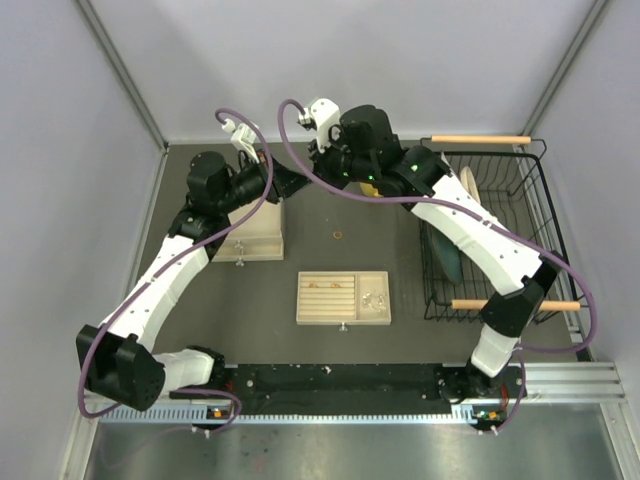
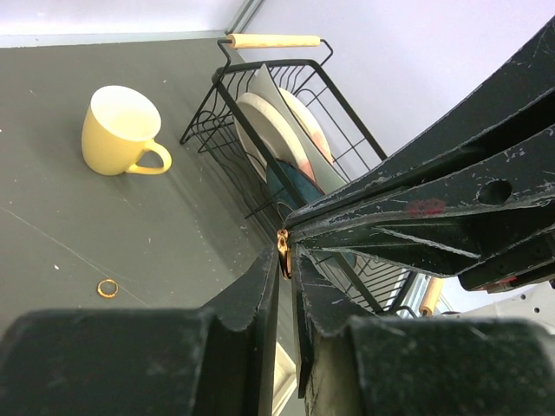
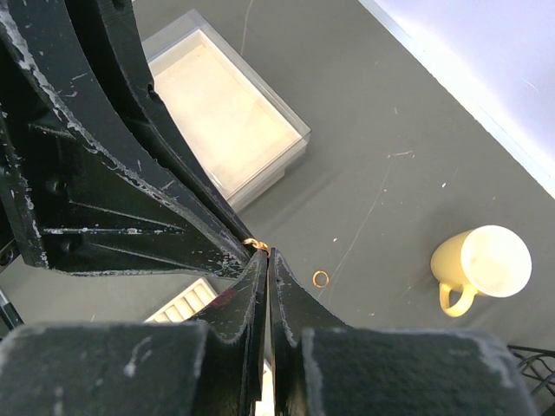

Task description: Organize the mixed jewelry

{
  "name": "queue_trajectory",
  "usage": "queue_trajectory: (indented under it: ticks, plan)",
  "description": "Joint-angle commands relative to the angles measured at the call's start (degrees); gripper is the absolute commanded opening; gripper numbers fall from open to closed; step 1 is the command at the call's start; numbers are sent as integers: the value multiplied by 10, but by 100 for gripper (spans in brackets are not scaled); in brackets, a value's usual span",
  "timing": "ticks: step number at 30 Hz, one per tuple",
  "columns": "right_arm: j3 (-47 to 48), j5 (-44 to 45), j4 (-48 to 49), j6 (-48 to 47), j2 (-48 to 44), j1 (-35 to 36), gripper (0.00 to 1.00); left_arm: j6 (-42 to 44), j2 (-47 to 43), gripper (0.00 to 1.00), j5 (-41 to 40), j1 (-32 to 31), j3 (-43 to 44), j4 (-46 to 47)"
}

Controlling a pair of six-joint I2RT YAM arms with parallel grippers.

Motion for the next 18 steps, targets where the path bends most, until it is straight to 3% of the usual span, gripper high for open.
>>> queue_trajectory:
  ticks: [1,18]
  plan:
    - [18,7,7,3,3,12,0,-2,-3,14,8,-3,10,36]
    - [17,18,8,-6,-6,11,0,11,-12,0,6,-3,-13,36]
